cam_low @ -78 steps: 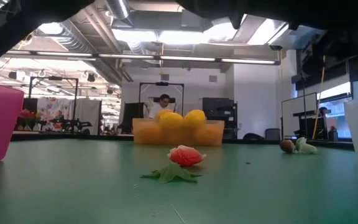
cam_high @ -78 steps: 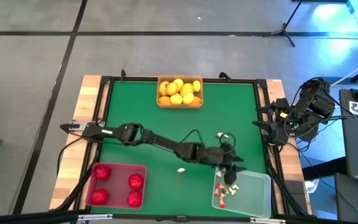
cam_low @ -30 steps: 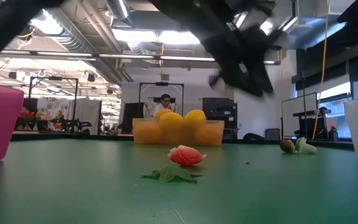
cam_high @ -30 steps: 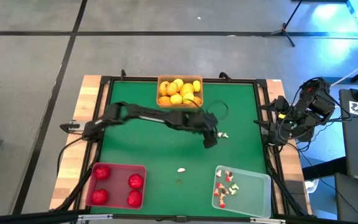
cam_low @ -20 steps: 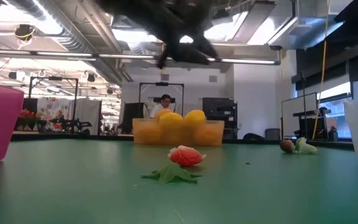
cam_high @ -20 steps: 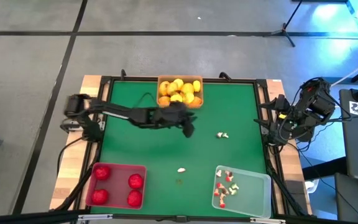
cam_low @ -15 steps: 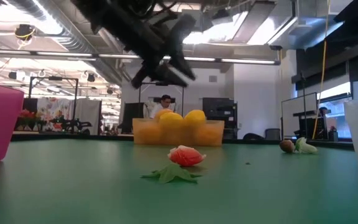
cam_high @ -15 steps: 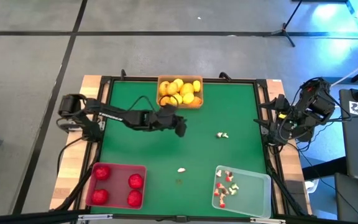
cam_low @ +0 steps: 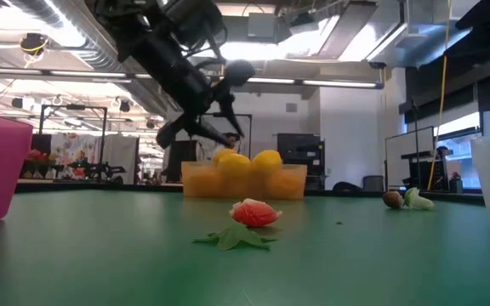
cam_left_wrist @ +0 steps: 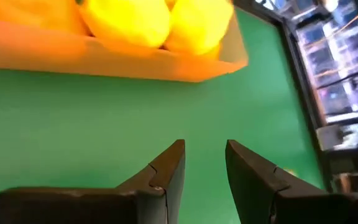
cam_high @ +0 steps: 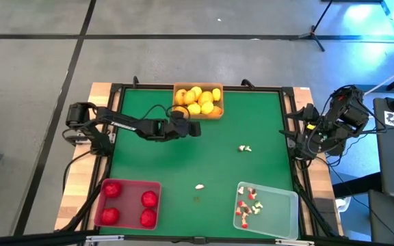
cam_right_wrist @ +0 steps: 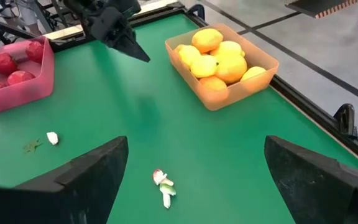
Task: Sort produce into baskets
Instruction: Put the brown mushroom into the transparent bin
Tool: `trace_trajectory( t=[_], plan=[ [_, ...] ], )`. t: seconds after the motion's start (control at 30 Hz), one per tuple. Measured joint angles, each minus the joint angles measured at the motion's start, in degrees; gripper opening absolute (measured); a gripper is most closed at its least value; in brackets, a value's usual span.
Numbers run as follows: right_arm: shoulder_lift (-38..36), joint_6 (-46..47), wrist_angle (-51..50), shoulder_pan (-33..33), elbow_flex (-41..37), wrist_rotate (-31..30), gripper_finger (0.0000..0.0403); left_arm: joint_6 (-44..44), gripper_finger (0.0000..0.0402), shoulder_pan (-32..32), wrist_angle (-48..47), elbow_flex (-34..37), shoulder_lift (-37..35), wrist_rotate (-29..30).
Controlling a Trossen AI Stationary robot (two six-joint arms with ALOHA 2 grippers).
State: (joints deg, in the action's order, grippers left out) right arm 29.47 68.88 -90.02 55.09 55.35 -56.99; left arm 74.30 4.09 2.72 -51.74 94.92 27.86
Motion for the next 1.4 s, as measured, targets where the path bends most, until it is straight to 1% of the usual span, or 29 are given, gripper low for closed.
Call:
trace_trajectory(
  t=[0.13,0.2,0.3,0.4,0.47,0.53,0.67,0.77,0.9,1.0,1.03,1.1,1.17,1.23,1.3,1.4],
  plan=[
    [0.0,-0.11,0.02,0.0,0.0,-0.95,0.0374,-1.53,0.0111,1.24,-0.37,-0.03,0.04,0.2],
    [0.0,-0.11,0.01,0.01,0.0,-1.03,0.0374,-2.58,0.0111,1.45,2.32,-0.03,0.04,-0.58],
    [0.0,-0.13,0.01,0.01,0.0,-1.09,0.0374,-13.65,0.0111,1.56,13.32,-0.01,0.29,-4.02],
    [0.0,-0.18,0.02,0.01,0.0,-2.31,0.0374,-28.44,0.0111,1.45,27.81,-0.32,1.87,-4.26],
    [0.0,-0.15,0.02,0.02,0.0,-2.95,0.0374,-37.54,0.0111,1.43,33.64,-2.24,4.05,-4.52],
    [0.01,-0.15,0.0,0.01,0.0,-2.93,0.0374,-42.72,0.0112,1.43,34.28,-4.98,6.46,-5.25],
    [0.02,0.11,0.02,0.0,0.0,-2.8,0.0374,-49.77,0.0112,1.87,33.82,-10.65,12.53,-13.17],
    [0.0,0.17,0.04,0.02,0.0,-2.46,0.0374,-51.14,0.0112,2.34,33.82,-13.58,16.02,-19.32],
    [0.0,0.28,0.09,0.0,0.0,-2.45,0.0374,-50.59,0.0112,3.18,34.02,-16.09,20.16,-29.35],
    [0.02,0.29,0.1,0.01,0.0,-2.43,0.0374,-50.44,0.0114,3.21,33.99,-18.05,22.9,-35.17],
    [0.02,0.29,0.12,0.0,0.0,-2.42,0.0374,-50.59,0.0119,2.96,34.51,-18.88,23.7,-36.27],
    [0.02,0.33,0.13,0.01,0.0,-2.4,0.0374,-51.25,0.0134,2.41,34.18,-19.87,24.97,-36.41],
    [0.02,1.1,0.11,0.02,0.0,-2.18,0.0374,-51.53,0.0151,1.87,33.74,-20.46,25.84,-32.86],
    [0.0,1.42,0.09,0.0,0.0,-1.96,0.0374,-51.51,0.0163,1.52,33.57,-20.61,25.89,-30.52],
    [0.02,1.42,0.11,0.02,0.0,-1.93,0.0374,-51.79,0.0171,1.34,34.22,-20.79,25.53,-28.27],
    [0.02,1.4,0.09,0.0,0.0,-1.92,0.0374,-52.14,0.0175,1.15,34.39,-20.86,25.4,-27.86]
  ],
)
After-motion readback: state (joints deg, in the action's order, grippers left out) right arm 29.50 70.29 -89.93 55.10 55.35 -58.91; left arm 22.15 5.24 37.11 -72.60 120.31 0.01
